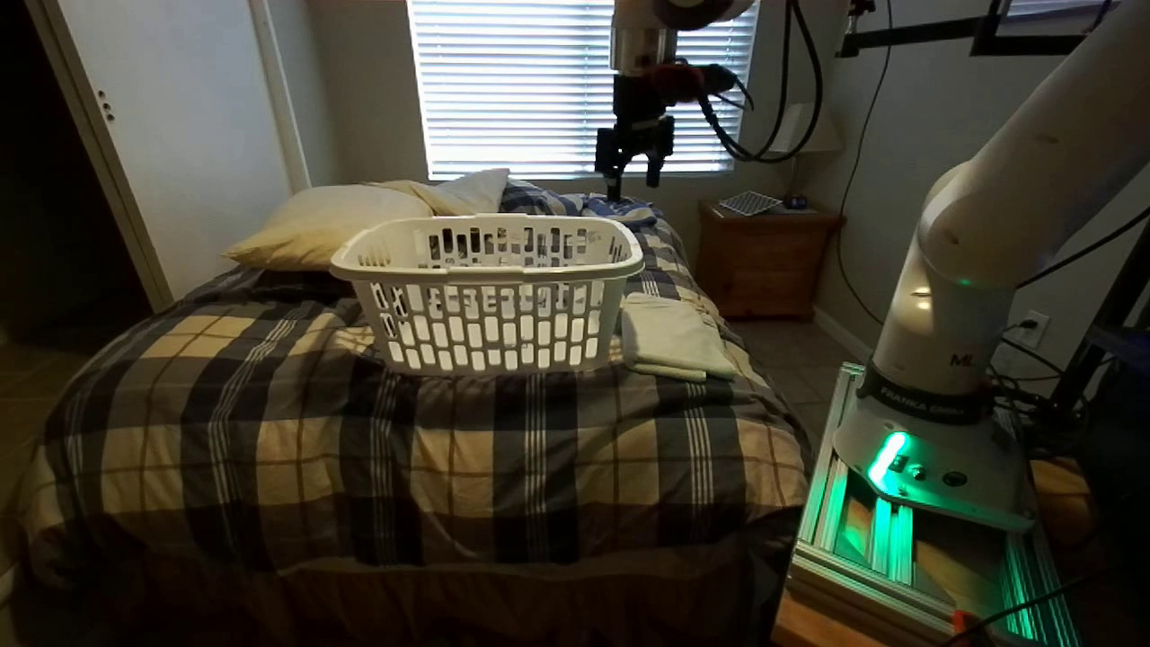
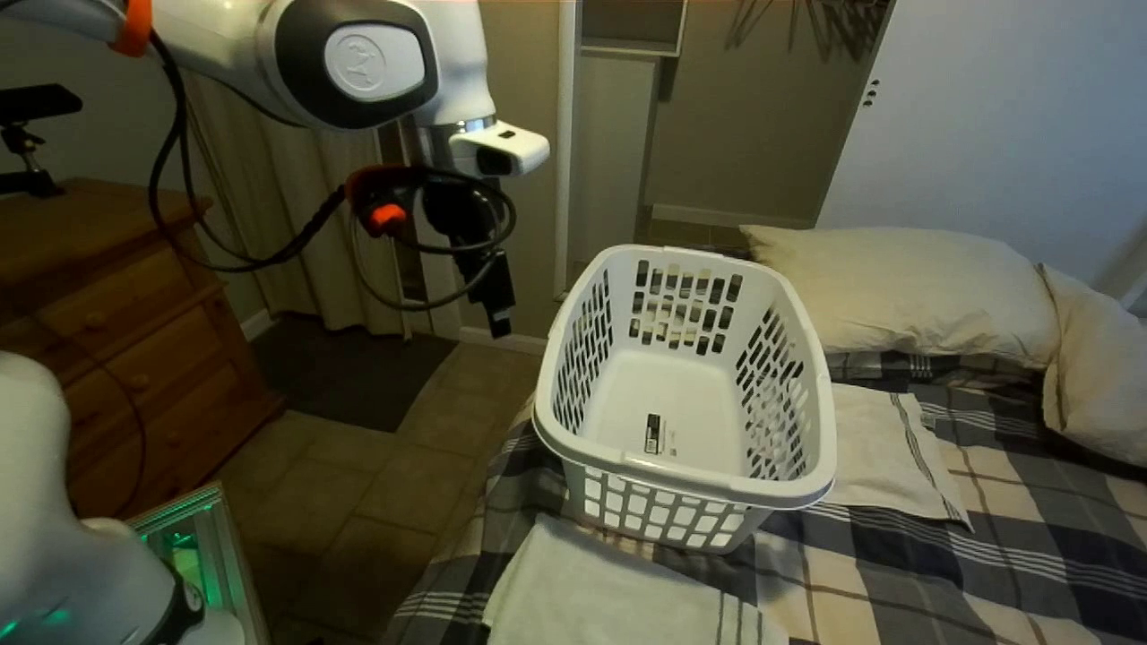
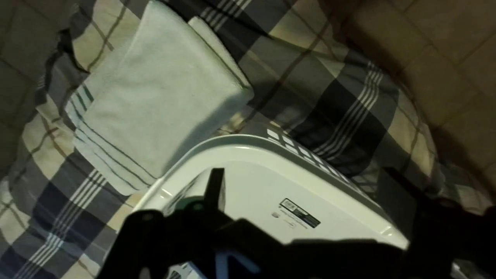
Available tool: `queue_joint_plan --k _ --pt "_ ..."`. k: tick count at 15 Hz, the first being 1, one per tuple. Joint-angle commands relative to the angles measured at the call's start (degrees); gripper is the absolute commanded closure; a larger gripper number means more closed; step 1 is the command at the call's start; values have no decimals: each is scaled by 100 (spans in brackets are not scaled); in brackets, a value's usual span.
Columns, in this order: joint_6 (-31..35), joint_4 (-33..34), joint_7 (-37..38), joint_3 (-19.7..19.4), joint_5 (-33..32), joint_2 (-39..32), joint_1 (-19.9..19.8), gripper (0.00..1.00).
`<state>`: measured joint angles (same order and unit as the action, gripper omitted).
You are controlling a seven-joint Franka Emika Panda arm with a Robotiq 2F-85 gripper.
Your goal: Hang the towel on the side of the white basket.
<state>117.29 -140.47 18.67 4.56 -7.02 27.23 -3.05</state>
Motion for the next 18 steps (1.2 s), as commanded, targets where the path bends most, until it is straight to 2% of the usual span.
queue_joint_plan --k 1,5,8,9,18 --pt "106 -340 612 128 -780 175 -450 0" --pt "299 -463 1130 141 -1678 23 -769 0" --pt "740 -673 1190 41 -1650 91 -726 0" --pt "425 -478 1055 48 -1519 -10 -698 0" --pt "600 -555 1071 55 -1514 -3 -708 0"
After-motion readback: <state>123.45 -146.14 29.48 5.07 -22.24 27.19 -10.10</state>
